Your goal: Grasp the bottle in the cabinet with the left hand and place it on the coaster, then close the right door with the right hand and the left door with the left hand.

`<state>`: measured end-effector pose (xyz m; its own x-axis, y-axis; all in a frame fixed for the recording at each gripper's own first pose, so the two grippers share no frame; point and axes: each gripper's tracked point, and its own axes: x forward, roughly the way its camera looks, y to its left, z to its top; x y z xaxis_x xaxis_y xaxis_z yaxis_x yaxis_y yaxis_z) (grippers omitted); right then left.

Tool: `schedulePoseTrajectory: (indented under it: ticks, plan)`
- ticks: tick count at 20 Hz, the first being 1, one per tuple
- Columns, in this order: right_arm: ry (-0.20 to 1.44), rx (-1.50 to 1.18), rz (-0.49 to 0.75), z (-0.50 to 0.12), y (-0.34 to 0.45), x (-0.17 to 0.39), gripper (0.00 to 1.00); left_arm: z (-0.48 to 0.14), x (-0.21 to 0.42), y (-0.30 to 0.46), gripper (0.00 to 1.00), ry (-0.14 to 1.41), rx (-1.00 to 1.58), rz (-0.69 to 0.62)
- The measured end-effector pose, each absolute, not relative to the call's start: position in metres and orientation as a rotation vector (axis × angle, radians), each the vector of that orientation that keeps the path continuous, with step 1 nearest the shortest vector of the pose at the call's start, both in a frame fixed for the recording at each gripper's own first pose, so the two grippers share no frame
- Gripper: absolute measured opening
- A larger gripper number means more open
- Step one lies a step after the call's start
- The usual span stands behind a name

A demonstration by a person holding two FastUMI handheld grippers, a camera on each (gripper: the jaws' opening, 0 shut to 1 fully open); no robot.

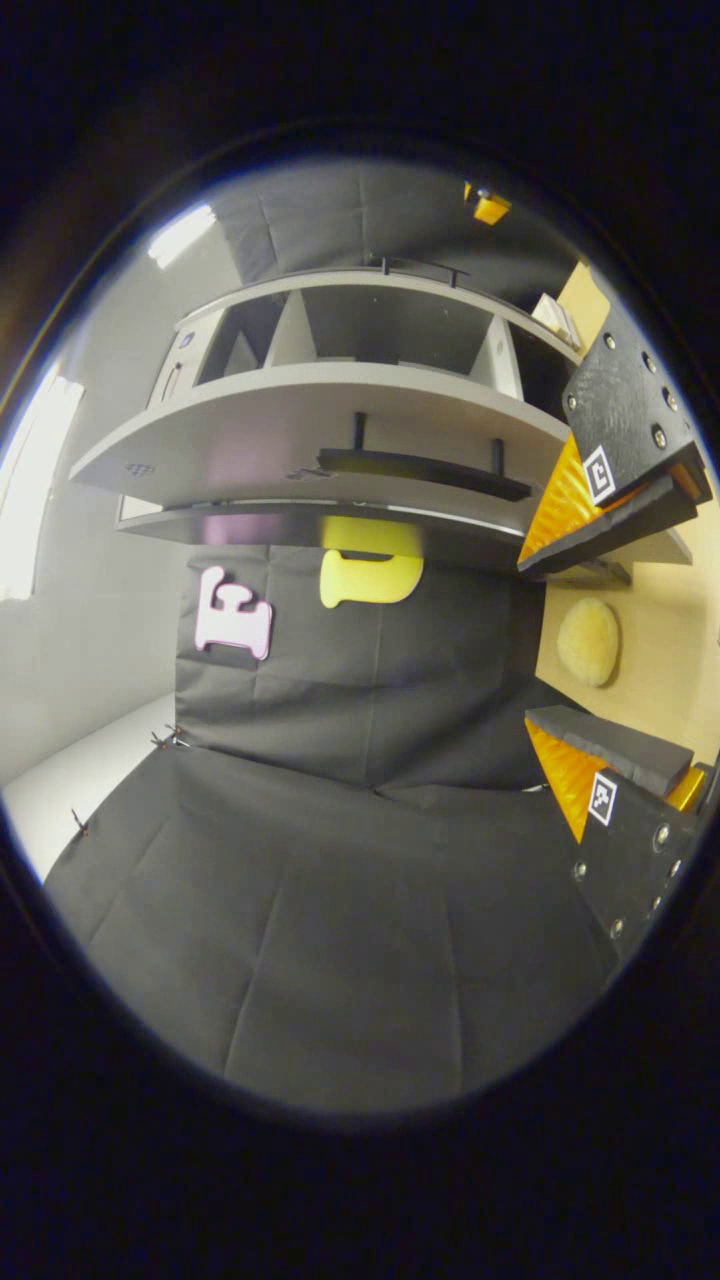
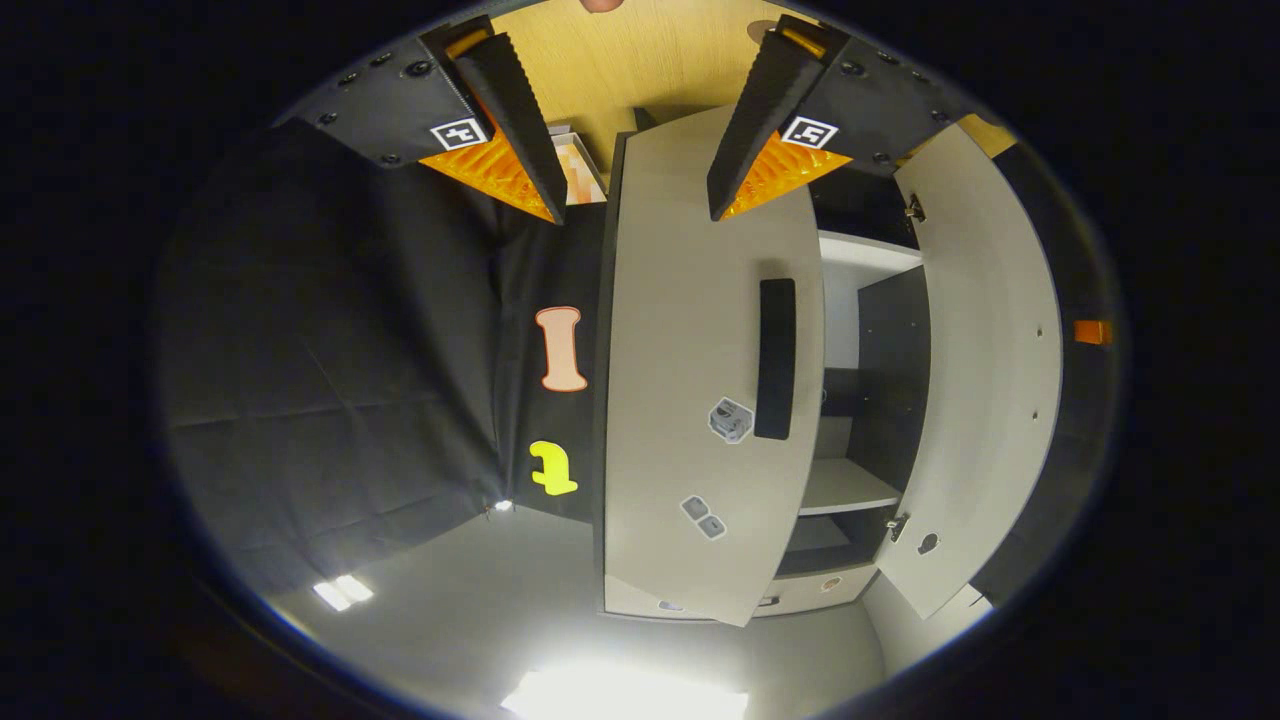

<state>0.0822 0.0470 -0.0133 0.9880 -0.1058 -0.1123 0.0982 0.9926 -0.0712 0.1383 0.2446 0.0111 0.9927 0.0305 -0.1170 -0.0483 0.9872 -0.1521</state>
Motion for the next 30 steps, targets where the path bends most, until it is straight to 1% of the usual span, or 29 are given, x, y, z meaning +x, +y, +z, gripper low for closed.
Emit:
schedulePoseTrajectory:
  ticks: [3, 7, 11, 14, 15, 16, 19, 21, 23, 24, 25, 26, 27, 28, 29, 30]
  plan:
    - [0.121, -0.051, -0.111, -0.017, 0.030, 0.077, 0.91, 0.027, 0.154, 0.233, 0.82, 0.090, -0.151, 0.043]
    - [0.137, -0.038, -0.128, -0.022, 0.003, 0.075, 0.91, 0.031, 0.160, 0.213, 0.82, 0.083, -0.131, 0.041]
    - [0.134, -0.027, -0.138, -0.021, -0.021, 0.075, 0.91, 0.036, 0.162, 0.210, 0.82, 0.062, -0.023, 0.098]
    - [0.134, -0.028, -0.139, -0.021, -0.036, 0.079, 0.91, 0.037, 0.159, 0.209, 0.82, 0.062, -0.020, 0.122]
    - [0.131, -0.027, -0.142, -0.020, -0.041, 0.080, 0.87, 0.037, 0.158, 0.209, 0.82, 0.060, -0.014, 0.132]
    - [0.130, -0.026, -0.143, -0.020, -0.045, 0.082, 0.91, 0.037, 0.157, 0.208, 0.82, 0.056, -0.007, 0.143]
    - [0.130, -0.025, -0.128, -0.021, -0.049, 0.087, 0.91, 0.039, 0.156, 0.205, 0.82, 0.051, 0.001, 0.160]
    - [0.131, -0.041, -0.124, -0.022, -0.053, 0.089, 0.91, 0.038, 0.156, 0.203, 0.80, 0.049, 0.002, 0.163]
    - [0.134, -0.048, -0.114, -0.022, -0.054, 0.092, 0.91, 0.039, 0.154, 0.200, 0.81, 0.046, 0.003, 0.163]
    - [0.133, -0.046, -0.108, -0.022, -0.054, 0.094, 0.87, 0.039, 0.155, 0.200, 0.82, 0.044, 0.000, 0.158]
    - [0.132, -0.044, -0.104, -0.023, -0.054, 0.096, 0.87, 0.041, 0.155, 0.197, 0.82, 0.042, -0.002, 0.150]
    - [0.132, -0.041, -0.099, -0.023, -0.054, 0.098, 0.91, 0.041, 0.155, 0.192, 0.82, 0.040, -0.002, 0.140]
    - [0.133, -0.038, -0.093, -0.024, -0.053, 0.100, 0.91, 0.043, 0.154, 0.187, 0.81, 0.036, -0.003, 0.135]
    - [0.134, -0.039, -0.088, -0.024, -0.052, 0.102, 0.91, 0.043, 0.152, 0.179, 0.82, 0.034, -0.001, 0.128]
    - [0.133, -0.041, -0.084, -0.024, -0.052, 0.103, 0.87, 0.043, 0.151, 0.172, 0.82, 0.031, 0.001, 0.121]
    - [0.132, -0.042, -0.079, -0.024, -0.051, 0.104, 0.87, 0.044, 0.150, 0.164, 0.81, 0.028, 0.001, 0.111]
